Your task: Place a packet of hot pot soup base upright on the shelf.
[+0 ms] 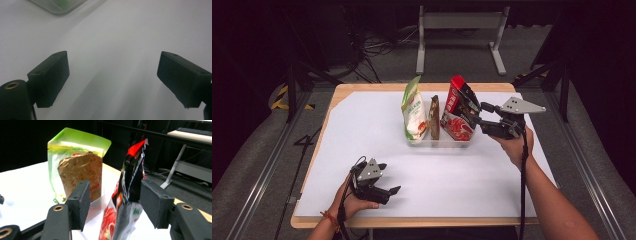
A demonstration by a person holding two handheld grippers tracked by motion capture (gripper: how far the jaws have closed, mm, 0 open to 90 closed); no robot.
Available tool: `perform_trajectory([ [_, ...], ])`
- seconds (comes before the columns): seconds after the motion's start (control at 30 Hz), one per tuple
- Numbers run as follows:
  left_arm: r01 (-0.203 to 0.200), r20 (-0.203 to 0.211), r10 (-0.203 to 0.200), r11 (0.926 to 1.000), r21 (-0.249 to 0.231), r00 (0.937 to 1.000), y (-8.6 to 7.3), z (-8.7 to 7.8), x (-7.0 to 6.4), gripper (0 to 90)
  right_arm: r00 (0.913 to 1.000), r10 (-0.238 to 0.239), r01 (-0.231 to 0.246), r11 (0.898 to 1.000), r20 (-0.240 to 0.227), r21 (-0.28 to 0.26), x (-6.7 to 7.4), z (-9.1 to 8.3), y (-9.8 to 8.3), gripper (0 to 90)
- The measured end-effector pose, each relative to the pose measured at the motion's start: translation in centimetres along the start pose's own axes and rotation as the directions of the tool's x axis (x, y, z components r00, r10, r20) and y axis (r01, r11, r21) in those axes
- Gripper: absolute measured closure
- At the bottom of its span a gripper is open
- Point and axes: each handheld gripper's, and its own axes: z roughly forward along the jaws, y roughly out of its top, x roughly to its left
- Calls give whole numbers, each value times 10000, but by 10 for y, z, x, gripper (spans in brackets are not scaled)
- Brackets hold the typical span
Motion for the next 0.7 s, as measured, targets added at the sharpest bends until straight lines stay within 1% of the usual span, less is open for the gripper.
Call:
perform_trajectory([
  [0.07, -8, -2, 8, 10000, 13, 10000, 0, 0, 0, 114, 10000, -20, 20, 10000, 4, 56, 0, -2, -3, 433],
  [0.17, -20, -13, 20, 10000, 17, 10000, 0, 0, 0, 114, 10000, -80, 79, 9996, 13, 255, 1, -4, -9, 415],
  [0.27, 1, -11, -1, 10000, 26, 10000, 0, 0, 0, 114, 9999, -114, 113, 9997, 7, 238, 3, -7, -13, 411],
  [0.3, -12, -16, 12, 10000, 26, 10000, 0, 0, 0, 114, 9999, -144, 146, 9996, -69, 240, 5, -9, -15, 411],
  [0.4, -31, -5, 31, 10000, 42, 10000, 0, 0, 0, 114, 9992, -372, 376, 9985, -120, 401, 9, -10, -18, 399],
  [0.5, -48, -32, 48, 10000, 30, 10000, 0, -1, 0, 114, 9987, -482, 491, 9976, -193, 496, 13, -12, -21, 394],
  [0.57, -50, -29, 50, 10000, 35, 10000, -1, -1, 0, 114, 9978, -621, 633, 9961, -212, 619, 16, -13, -24, 374],
  [0.63, -57, -17, 57, 10000, 33, 10000, -1, -1, 0, 114, 9971, -748, 757, 9941, -147, 774, 19, -14, -27, 333],
  [0.7, -54, -3, 54, 10000, 36, 10000, -1, -1, -1, 114, 9970, -765, 775, 9936, -151, 827, 21, -15, -30, 332],
])
